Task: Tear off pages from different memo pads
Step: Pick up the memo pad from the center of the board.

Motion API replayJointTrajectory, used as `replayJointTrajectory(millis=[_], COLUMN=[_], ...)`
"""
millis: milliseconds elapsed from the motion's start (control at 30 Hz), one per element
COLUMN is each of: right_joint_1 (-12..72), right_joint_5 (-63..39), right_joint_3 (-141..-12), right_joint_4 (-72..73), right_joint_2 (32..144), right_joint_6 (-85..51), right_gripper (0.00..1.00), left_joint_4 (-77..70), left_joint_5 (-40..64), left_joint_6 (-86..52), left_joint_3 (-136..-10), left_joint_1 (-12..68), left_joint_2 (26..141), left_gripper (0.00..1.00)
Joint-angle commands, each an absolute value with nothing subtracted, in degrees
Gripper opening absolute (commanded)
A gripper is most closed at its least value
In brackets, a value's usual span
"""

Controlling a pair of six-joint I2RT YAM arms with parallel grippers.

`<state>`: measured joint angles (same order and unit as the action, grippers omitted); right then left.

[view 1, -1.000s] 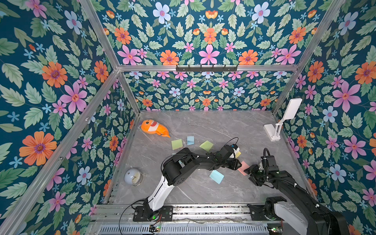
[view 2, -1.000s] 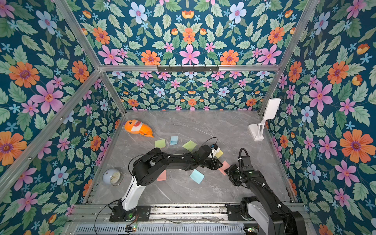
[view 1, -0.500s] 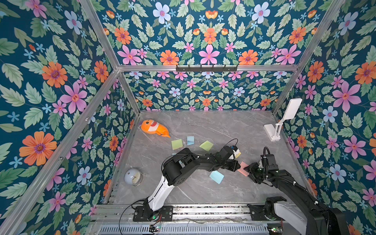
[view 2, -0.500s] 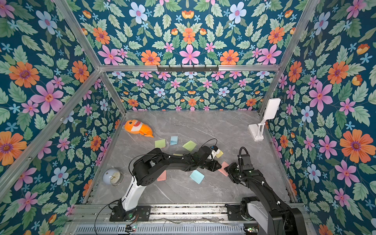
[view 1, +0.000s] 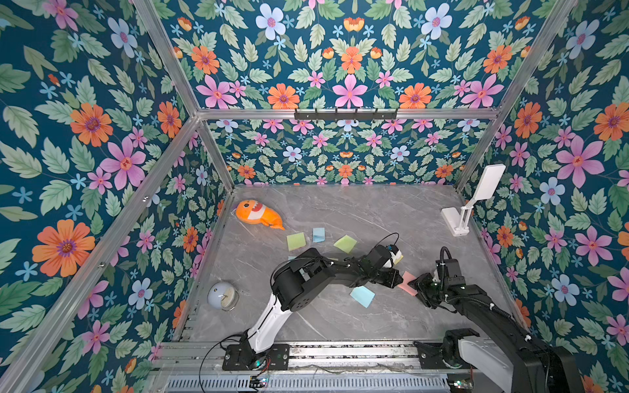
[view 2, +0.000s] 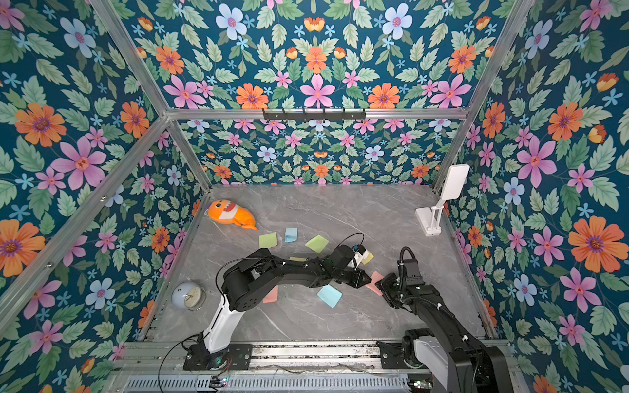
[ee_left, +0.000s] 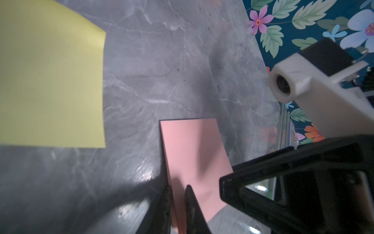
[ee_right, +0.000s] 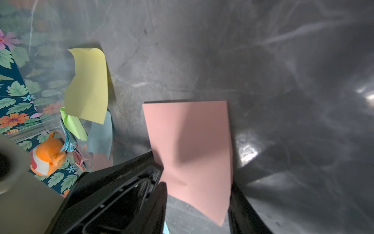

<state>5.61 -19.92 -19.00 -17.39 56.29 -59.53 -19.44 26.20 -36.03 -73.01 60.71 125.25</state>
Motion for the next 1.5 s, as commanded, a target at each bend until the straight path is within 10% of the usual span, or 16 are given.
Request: replayJointTrajectory(millis=[0, 433, 1133, 1467], right_joint_1=[5.68, 5.7, 15.58, 22.56], right_joint_5=[-20.04, -17.89, -37.37, -41.04], right_joint_3=[-19.06, -20.97, -31.27, -37.79], right_joint_4=[-15.8, -19.63, -5.61, 4.83], right_joint_2=[56.56, 53.73, 54.8, 64.32], right_joint_6=[-59.85, -57.71, -61.78, -64.73], right_gripper=[0.46, 0.13, 0.07, 0.06], left_joint_4=[-19.69, -20.12, -52.61, -61.72], left_joint_5=[27.27, 27.83, 34.46, 35.69], left_joint_6=[-36.12, -36.14, -52.02, -58.12], left_joint_3=[-73.08, -72.88, -44.93, -40.35], left_joint_1=[60.85, 61.08, 46.37, 42.36], left_joint_2=[125.3, 123.4, 101.02, 98.61], left_gripper=[0.16, 0.2, 0.64, 0.59])
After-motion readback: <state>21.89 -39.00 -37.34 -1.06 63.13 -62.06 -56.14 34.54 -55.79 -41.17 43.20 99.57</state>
